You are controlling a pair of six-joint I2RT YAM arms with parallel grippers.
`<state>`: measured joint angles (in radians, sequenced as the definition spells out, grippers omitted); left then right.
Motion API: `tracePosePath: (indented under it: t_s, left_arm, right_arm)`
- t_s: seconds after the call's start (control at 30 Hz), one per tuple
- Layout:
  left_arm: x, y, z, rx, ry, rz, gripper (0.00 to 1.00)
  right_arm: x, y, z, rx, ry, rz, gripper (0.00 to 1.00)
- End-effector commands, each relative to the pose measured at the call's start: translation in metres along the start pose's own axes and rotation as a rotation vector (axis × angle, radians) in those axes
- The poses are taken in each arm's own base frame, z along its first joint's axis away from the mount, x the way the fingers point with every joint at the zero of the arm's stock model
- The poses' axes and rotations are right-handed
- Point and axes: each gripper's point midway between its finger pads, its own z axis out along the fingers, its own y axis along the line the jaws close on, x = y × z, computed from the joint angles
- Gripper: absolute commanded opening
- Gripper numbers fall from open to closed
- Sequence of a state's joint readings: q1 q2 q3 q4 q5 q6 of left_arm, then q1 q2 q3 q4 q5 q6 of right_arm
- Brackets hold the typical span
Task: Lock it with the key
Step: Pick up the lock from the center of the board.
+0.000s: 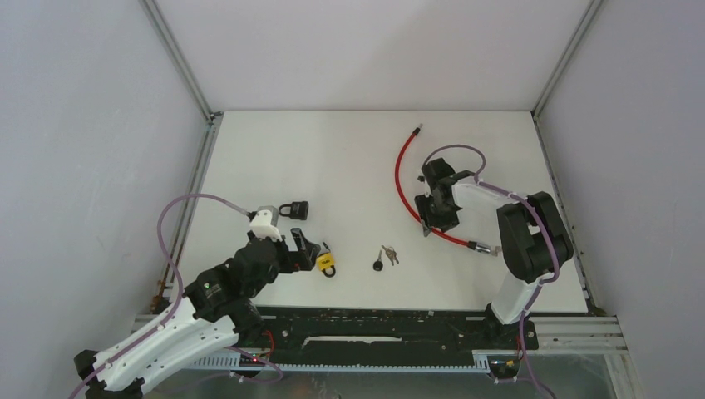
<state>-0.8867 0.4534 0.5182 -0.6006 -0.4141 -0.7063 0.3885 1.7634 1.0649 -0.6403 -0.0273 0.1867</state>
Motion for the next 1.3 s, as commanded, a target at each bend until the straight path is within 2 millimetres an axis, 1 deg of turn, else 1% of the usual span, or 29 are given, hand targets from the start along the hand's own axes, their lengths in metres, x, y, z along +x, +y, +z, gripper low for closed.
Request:
tracePosePath:
  t_s: [0.0,0.1,0.2,0.27,0.47,0.57,0.6,0.67,0.77,0.87,0.9,0.93,1.0,1.07,1.17,1.27]
  left_arm:
    - [0.003,0.0,0.005,0.002,-0.004,0.009,1.0]
    - [0.003,0.001,0.005,0.0,-0.003,0.01,1.0]
    - [0.003,0.001,0.006,0.0,-0.003,0.01,1.0]
    - [0.003,0.001,0.006,0.0,-0.003,0.01,1.0]
    - [0.001,-0.001,0.004,0.008,-0.007,0.007,1.0]
    - [-0.004,-0.004,0.004,0.018,-0.024,-0.009,1.0]
    - [-0.006,-0.007,0.004,0.03,-0.032,-0.016,1.0]
    - [-0.011,-0.015,0.004,0.061,-0.047,-0.033,1.0]
    - [-0.019,-0.029,0.008,0.102,-0.069,-0.068,1.0]
    - [-0.024,-0.044,0.013,0.146,-0.078,-0.103,1.0]
    - [-0.026,-0.05,0.016,0.162,-0.079,-0.116,1.0]
    - [-0.029,-0.06,0.019,0.2,-0.086,-0.13,1.0]
    - [-0.029,-0.073,0.025,0.24,-0.079,-0.145,1.0]
    - [-0.029,-0.085,0.033,0.274,-0.066,-0.165,1.0]
    - [-0.021,-0.097,0.05,0.281,-0.028,-0.189,1.0]
    - [-0.024,-0.114,0.064,0.311,-0.023,-0.234,1.0]
  right_arm:
    - [0.005,0.015,0.008,-0.032,0.02,-0.04,0.54]
    - [0.008,0.026,0.007,-0.039,0.021,-0.059,0.49]
    - [0.01,0.038,0.007,-0.043,0.018,-0.078,0.42]
    - [0.011,0.042,0.009,-0.026,0.011,-0.081,0.35]
    - [0.015,0.057,0.015,-0.028,0.012,-0.106,0.09]
    - [0.015,0.069,0.009,-0.079,-0.01,-0.122,0.0]
    - [0.014,0.074,0.004,-0.104,-0.019,-0.125,0.0]
    - [0.013,0.082,-0.005,-0.156,-0.044,-0.126,0.0]
    - [0.01,0.094,-0.027,-0.235,-0.1,-0.132,0.0]
    - [0.006,0.112,-0.059,-0.363,-0.199,-0.142,0.0]
    - [0.003,0.118,-0.075,-0.41,-0.247,-0.147,0.0]
    - [0.003,0.124,-0.087,-0.457,-0.283,-0.147,0.0]
    - [0.004,0.135,-0.109,-0.546,-0.342,-0.151,0.0]
    - [0.009,0.143,-0.126,-0.619,-0.382,-0.15,0.0]
    - [0.015,0.149,-0.142,-0.684,-0.421,-0.152,0.0]
    - [0.022,0.152,-0.149,-0.711,-0.442,-0.163,0.0]
